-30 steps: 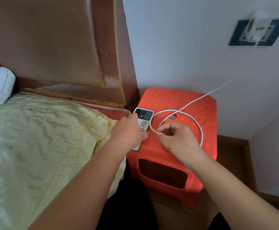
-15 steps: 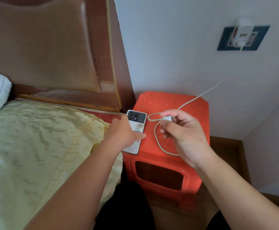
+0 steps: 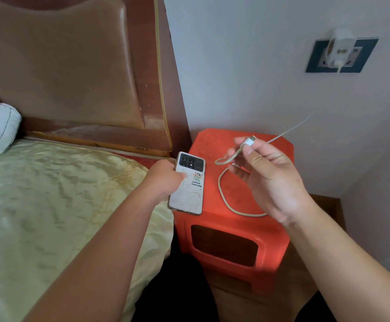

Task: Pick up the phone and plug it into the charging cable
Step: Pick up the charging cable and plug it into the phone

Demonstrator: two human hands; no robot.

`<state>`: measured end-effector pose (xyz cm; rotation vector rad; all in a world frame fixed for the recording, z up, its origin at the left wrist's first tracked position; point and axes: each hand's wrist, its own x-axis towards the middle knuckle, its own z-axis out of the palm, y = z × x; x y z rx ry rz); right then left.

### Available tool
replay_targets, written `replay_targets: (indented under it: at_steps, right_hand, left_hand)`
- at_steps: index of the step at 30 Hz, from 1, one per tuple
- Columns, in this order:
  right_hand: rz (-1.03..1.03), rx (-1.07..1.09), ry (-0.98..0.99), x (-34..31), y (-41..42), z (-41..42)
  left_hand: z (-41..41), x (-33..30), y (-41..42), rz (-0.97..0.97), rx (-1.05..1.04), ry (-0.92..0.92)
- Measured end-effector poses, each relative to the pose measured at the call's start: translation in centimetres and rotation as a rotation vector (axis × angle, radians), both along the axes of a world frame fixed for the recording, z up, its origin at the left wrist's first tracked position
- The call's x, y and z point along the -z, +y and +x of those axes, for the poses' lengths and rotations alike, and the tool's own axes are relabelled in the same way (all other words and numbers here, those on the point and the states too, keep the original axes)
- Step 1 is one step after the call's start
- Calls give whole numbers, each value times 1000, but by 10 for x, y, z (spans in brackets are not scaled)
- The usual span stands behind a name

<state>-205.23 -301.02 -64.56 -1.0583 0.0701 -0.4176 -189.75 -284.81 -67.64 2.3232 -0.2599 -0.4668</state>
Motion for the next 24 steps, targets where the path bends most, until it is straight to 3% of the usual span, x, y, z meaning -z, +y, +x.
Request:
replay_targets:
  at_steps: [4, 8, 12, 17, 20, 24]
  right_hand:
    - [-47, -61, 73, 2, 0, -1]
    - [-143, -162, 333, 13, 10, 0]
    - [-238, -246, 541, 34, 33, -2]
    - [-367, -208, 601, 50, 52, -11]
    - [-434, -225, 648, 58, 59, -20]
    - [-361, -221, 688, 69, 67, -28]
  left_hand:
    - [-1, -3, 1, -112, -105, 130]
    - [-3, 1, 2, -56, -97, 69]
    - [-1, 6, 4, -130, -155, 172]
    - [1, 8, 6, -281, -217, 297]
    - [-2, 8, 3, -292, -182, 264]
    - [-8, 12, 4, -282, -137, 271]
